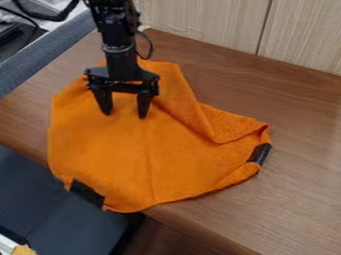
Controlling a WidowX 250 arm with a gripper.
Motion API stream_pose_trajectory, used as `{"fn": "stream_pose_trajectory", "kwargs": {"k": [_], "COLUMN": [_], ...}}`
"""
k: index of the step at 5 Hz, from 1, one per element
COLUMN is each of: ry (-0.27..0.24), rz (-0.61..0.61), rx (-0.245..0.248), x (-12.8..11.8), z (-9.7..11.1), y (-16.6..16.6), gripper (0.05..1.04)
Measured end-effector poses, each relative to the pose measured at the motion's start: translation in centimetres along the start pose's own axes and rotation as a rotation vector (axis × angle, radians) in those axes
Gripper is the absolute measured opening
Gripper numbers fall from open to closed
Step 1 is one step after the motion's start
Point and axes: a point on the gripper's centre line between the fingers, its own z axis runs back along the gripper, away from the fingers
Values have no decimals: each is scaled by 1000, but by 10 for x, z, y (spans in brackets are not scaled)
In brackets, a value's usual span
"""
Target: Unfold the cloth from bottom to top
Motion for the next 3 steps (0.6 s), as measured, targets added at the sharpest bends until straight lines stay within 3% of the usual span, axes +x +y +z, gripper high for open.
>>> {"fn": "stream_pose_trajectory", "kwargs": {"k": [3], "ry": [21], "rz": [-20], "rx": [-45], "x": [53], "z": [-2], "y": [-34], "gripper": [1001]}}
